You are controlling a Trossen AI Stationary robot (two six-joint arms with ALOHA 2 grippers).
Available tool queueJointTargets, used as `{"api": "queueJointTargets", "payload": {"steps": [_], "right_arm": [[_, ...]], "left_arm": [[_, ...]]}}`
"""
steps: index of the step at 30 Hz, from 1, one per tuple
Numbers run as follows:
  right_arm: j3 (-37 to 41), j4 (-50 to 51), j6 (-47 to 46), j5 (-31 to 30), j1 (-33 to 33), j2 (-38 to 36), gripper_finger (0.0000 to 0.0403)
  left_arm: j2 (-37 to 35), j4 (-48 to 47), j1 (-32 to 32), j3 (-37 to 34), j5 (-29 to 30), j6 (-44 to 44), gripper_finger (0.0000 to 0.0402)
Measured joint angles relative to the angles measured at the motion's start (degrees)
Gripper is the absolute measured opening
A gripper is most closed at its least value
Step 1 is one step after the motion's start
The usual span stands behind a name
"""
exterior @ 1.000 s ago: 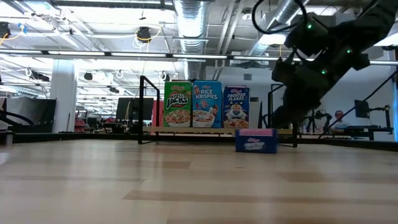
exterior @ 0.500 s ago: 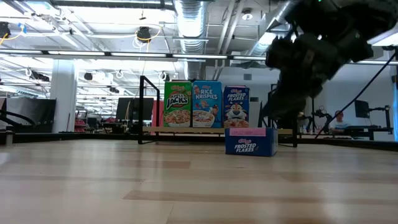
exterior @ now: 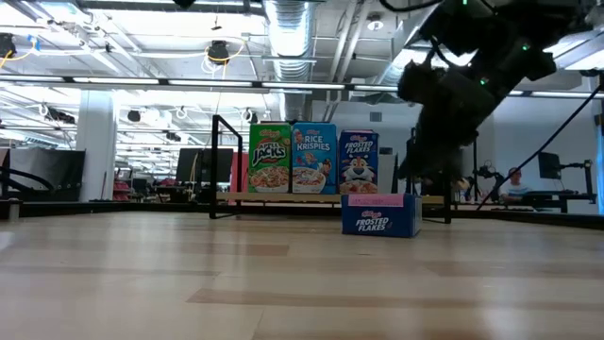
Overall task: Stack cereal on shelf
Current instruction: Put the blue cereal box on the shelf aligned with the blue cereal box
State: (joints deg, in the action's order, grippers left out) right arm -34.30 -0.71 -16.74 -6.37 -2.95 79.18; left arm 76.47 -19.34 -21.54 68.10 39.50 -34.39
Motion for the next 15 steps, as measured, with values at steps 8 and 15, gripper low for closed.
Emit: {"api": "queueJointTargets", "payload": {"steps": [8,15], "right_arm": [[3.21,-1.46,-2.68,-1.07,-2.08,0.74,0.0019],[5.84,-5.01,-7.59,-1.97,-5.83,0.71,0.0019]], "left_arm": [[3.49,-0.21,-0.36,0.01,-1.29,-3.52,0.0247],[3.86,-0.89,-0.42,-0.02,-1.14,-5.04,0.0247]]}}
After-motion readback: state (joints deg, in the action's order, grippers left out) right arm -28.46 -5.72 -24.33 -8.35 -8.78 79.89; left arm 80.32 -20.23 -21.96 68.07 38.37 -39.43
